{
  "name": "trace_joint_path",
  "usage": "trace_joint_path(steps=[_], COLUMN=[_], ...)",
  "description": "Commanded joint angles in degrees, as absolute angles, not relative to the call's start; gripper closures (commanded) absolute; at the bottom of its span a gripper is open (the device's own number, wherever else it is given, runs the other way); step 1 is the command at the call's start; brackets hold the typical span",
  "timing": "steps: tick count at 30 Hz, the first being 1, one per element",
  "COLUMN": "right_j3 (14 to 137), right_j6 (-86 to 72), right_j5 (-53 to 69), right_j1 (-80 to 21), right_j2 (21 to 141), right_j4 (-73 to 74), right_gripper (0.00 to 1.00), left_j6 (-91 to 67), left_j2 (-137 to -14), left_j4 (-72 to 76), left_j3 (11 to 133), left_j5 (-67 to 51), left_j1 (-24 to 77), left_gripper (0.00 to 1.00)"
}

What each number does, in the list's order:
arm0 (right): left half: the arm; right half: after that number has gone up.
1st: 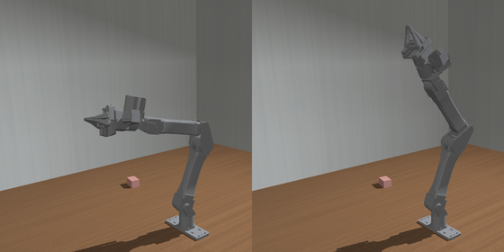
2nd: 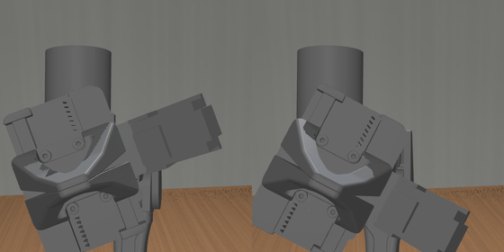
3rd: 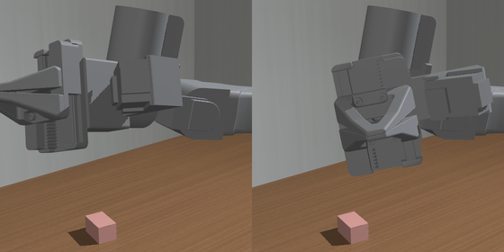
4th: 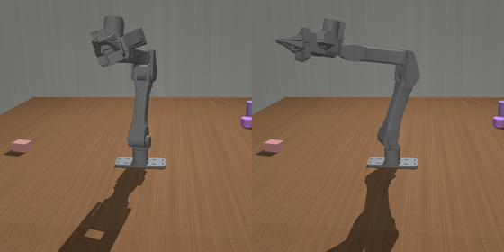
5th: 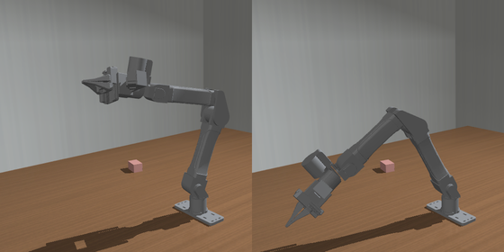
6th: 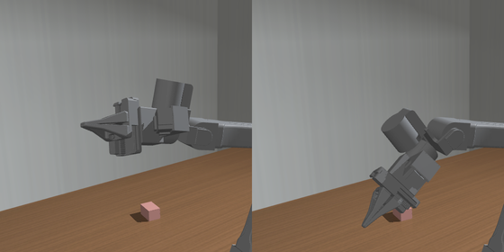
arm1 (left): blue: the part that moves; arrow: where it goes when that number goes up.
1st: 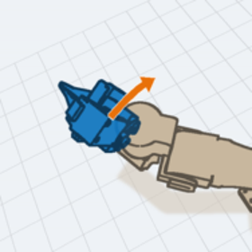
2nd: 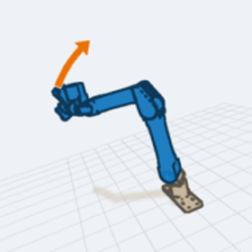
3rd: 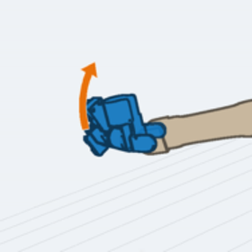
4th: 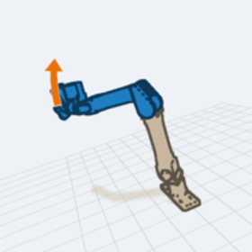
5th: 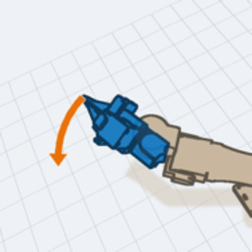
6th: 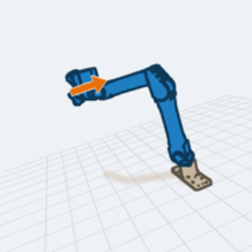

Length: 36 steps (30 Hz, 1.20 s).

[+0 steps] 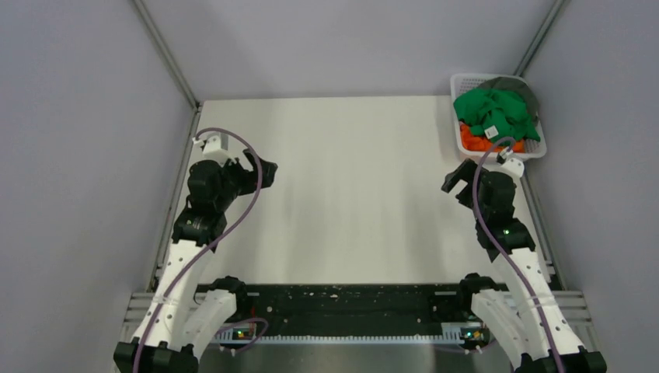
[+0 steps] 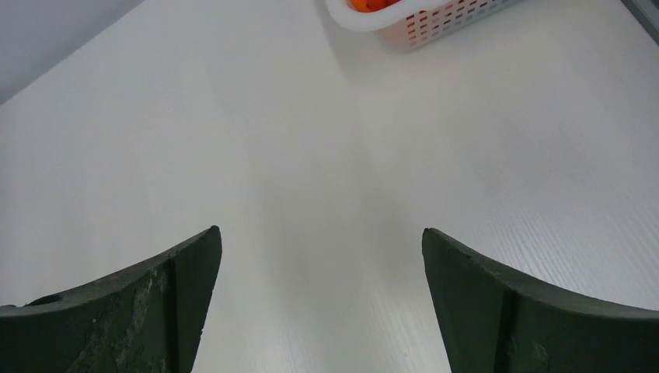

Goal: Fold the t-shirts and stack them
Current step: Grab crumpled tshirt from bin with the right arm

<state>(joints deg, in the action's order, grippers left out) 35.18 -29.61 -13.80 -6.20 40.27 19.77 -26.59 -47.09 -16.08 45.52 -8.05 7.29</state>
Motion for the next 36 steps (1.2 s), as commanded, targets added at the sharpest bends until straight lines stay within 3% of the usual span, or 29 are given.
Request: trace_joint_path(steps=[1, 6, 13, 28, 31, 32, 33, 36], right_j3=[39.9, 44.0, 60.8, 98.8, 100.7, 100.5, 100.3, 101.2], right_j6=[-28.4, -23.5, -15.9, -14.3, -14.6, -14.1, -13.4, -13.3], right_j5=[-13.5, -10.3, -26.8, -17.0, -12.6, -9.7, -6.8, -2.1], right_j1=[-5.9, -5.8, -4.2, 10.9, 12.0, 12.1, 12.1, 12.1], right_j2=[41.4, 44.7, 62.2, 106.2, 111.8, 113.0, 114.1, 115.6], right_j4=[16.3, 11.3, 10.8, 20.7, 23.4, 23.5, 23.5, 23.5], right_gripper=[0.01, 0.01, 0.01, 0.02, 0.13, 0.21, 0.32, 0.80], left_j6=[-25.3, -26.6, -26.2, -25.2, -25.1, -25.1, -25.1, -25.1], left_j2=[-44.3, -44.7, -46.2, -46.6, -46.8, -46.7, -46.7, -46.7], left_j4=[-9.5, -7.8, -6.7, -5.0, -5.0, -5.1, -5.2, -5.7], left_j3=[43.4, 41.9, 39.2, 36.9, 36.7, 36.7, 36.7, 37.1], left_j5=[-8.6, -8.4, -5.4, -5.2, -5.8, -5.7, -5.5, -5.2], left_j1=[7.4, 7.4, 7.4, 7.4, 7.4, 7.4, 7.4, 7.4], left_gripper=[0.01, 0.01, 0.01, 0.01, 0.01, 0.01, 0.01, 0.01])
